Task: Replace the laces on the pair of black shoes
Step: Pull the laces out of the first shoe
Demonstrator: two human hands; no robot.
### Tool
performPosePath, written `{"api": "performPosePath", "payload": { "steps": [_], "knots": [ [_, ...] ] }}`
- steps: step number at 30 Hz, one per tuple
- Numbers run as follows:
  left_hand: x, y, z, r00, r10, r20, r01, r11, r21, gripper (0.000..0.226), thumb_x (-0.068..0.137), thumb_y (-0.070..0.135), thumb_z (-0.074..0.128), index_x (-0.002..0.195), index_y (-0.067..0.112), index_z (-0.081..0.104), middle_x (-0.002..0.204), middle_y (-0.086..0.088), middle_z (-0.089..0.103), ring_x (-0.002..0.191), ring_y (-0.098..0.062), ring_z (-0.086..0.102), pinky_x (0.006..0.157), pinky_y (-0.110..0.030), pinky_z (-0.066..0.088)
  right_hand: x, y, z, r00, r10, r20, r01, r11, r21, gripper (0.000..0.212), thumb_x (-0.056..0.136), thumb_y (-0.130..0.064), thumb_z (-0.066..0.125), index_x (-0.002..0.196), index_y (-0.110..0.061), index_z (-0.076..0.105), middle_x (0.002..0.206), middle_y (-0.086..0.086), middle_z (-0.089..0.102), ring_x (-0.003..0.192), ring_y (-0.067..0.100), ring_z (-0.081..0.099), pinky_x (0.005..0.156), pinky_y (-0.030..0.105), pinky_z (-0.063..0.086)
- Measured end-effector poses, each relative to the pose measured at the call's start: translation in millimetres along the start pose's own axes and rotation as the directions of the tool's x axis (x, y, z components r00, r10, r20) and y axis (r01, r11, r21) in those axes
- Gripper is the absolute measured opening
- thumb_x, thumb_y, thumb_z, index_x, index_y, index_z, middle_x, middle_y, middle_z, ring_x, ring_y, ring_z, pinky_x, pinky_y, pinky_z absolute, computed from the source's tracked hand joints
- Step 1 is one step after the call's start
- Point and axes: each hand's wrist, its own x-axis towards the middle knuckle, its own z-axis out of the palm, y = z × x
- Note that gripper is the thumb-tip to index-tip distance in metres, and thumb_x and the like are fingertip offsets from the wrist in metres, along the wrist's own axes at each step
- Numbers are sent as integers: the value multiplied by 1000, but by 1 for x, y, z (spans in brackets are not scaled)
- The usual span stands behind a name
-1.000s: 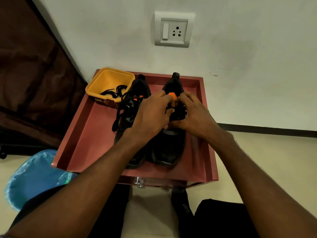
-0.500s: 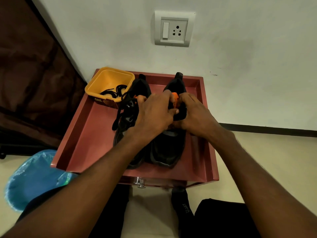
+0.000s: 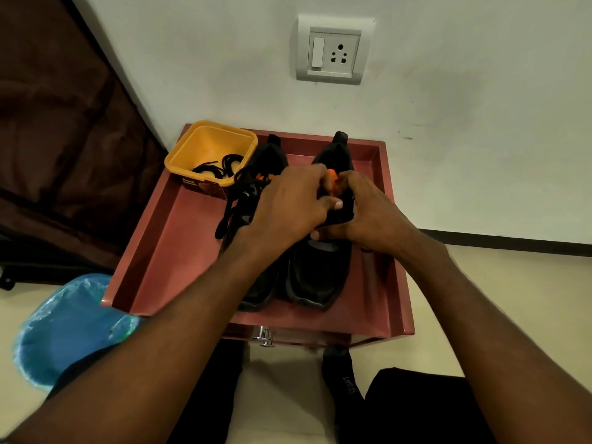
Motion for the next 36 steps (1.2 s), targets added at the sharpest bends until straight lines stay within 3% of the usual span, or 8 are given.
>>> {"api": "performPosePath", "payload": {
  "steps": [5, 10, 14, 17, 20, 25, 31, 36],
  "knots": [
    [2, -1, 8, 988, -15, -156, -12, 985, -174, 11, 101, 18, 60, 91, 22, 64, 75, 10, 65, 68, -10, 66, 57, -35, 52, -3, 0, 2, 999, -6, 43, 5, 1000, 18, 105, 60, -64, 88, 143, -37, 31, 139, -15, 41, 118, 11, 55, 92, 43, 59],
    [9, 7, -20, 960, -276, -45, 86, 445, -891, 24, 110, 25, 49, 95, 6, 53, 73, -14, 61, 47, -14, 55, 41, -21, 37, 0, 5, 1, 997, 2, 76, -4, 1000, 29, 114, 61, -59, 91, 151, -35, 24, 142, -16, 39, 123, 11, 53, 96, 39, 57],
    [11, -22, -18, 987, -79, -137, 39, 960, -276, 24, 92, 44, 73, 102, 25, 64, 84, 9, 66, 68, -3, 62, 58, -24, 49, 1, 10, 1, 996, -1, 85, -3, 999, 50, 110, 65, -54, 91, 149, -36, 24, 141, -15, 39, 124, 11, 51, 98, 34, 54],
    [11, -35, -14, 991, 15, -135, 6, 988, 153, 14, 95, 39, 71, 87, 27, 69, 84, 14, 62, 79, -9, 64, 66, -28, 47, 2, 9, 3, 995, -2, 95, -1, 999, 35, 111, 64, -56, 91, 150, -33, 24, 149, -15, 32, 128, 13, 47, 99, 32, 51],
    [11, -27, -9, 979, -4, -203, -5, 999, -42, 14, 101, 26, 65, 88, 20, 67, 89, 12, 58, 78, -5, 57, 66, -29, 46, 3, 7, 4, 996, -11, 89, 7, 999, 40, 109, 66, -50, 93, 150, -33, 25, 143, -18, 33, 128, 13, 48, 99, 31, 51],
    [16, 0, -59, 978, -204, -37, -37, 7, -999, 31, 112, 31, 39, 91, 14, 53, 82, 2, 60, 83, -19, 73, 41, -19, 33, 2, 9, 1, 994, -26, 107, 13, 992, 125, 102, 67, -49, 93, 142, -48, 24, 146, -15, 38, 128, 13, 52, 104, 41, 54],
    [6, -17, -17, 990, -93, -108, 41, 912, -408, 25, 93, 47, 72, 97, 23, 65, 100, 4, 66, 85, -5, 65, 68, -21, 50, 3, 9, 2, 989, -114, 91, 108, 992, 65, 100, 71, -47, 92, 148, -27, 30, 143, -6, 40, 125, 14, 53, 99, 43, 57],
    [-4, -2, 8, 996, -51, -78, 41, 992, -116, 32, 87, 51, 76, 94, 23, 64, 87, 10, 59, 82, -7, 60, 71, -26, 51, 3, 9, 2, 989, -105, 107, 99, 993, 61, 116, 61, -69, 80, 152, -23, 26, 150, -4, 38, 128, 16, 54, 99, 44, 57]
  ]
}}
